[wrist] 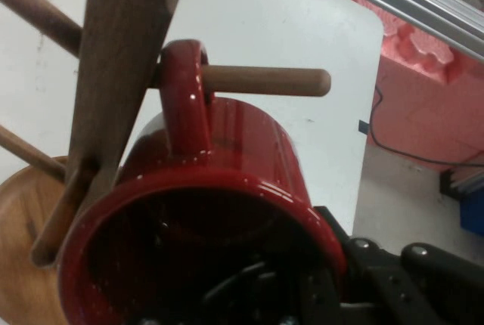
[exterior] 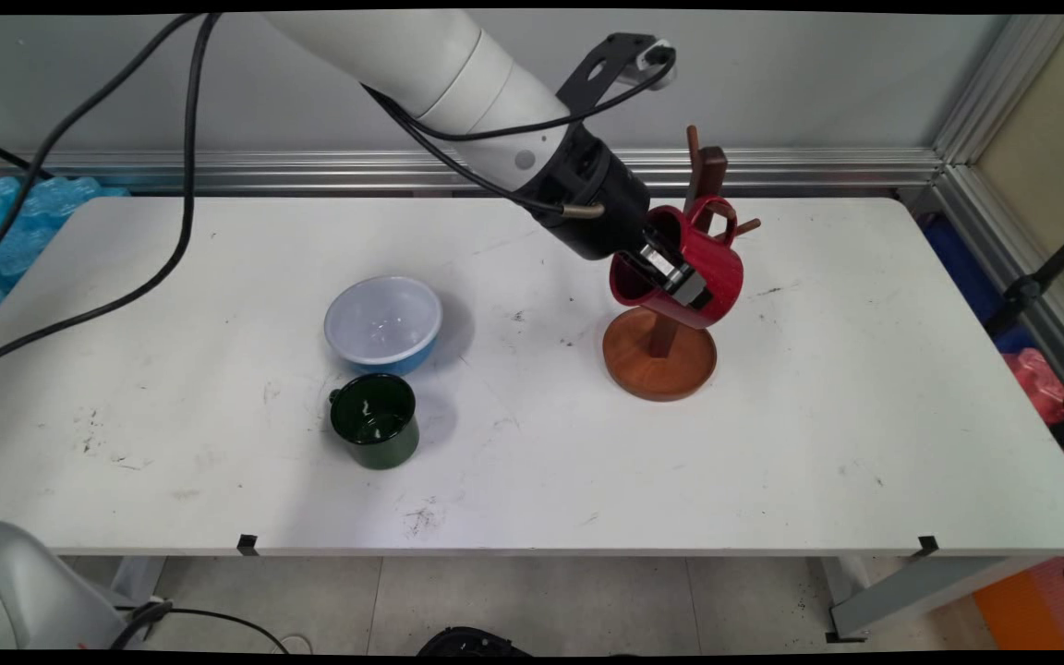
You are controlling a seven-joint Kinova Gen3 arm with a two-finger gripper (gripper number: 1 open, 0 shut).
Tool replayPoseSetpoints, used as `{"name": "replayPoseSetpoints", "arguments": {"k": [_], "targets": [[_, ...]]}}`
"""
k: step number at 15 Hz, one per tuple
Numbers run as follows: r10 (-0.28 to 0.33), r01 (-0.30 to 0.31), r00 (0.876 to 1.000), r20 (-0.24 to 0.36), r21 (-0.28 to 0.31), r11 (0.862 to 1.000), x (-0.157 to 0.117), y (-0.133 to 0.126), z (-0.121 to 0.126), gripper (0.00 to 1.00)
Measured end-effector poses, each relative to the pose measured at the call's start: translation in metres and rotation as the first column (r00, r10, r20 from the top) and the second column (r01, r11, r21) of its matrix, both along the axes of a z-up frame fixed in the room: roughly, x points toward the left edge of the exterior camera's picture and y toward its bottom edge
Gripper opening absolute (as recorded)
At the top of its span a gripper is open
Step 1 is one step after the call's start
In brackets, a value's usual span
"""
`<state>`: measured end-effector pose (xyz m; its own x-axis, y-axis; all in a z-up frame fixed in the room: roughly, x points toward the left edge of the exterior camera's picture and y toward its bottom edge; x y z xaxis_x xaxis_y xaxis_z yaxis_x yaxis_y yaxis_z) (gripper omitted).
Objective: Place the picked object on the table
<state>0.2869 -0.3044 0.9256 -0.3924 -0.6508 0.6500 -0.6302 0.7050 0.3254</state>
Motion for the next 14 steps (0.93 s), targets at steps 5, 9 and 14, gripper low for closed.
{"name": "replayPoseSetpoints", "arguments": {"k": [5, 9, 14], "targets": [[-0.011, 0.011, 1.0, -0.012, -0.005, 1.0, -0.002, 0.003, 0.004, 0.0], [-0.02, 0.019, 1.0, -0.02, -0.013, 1.0, -0.003, 0.004, 0.008, 0.0], [-0.027, 0.026, 0.999, -0.026, -0.021, 0.999, -0.003, 0.005, 0.012, 0.0]]}}
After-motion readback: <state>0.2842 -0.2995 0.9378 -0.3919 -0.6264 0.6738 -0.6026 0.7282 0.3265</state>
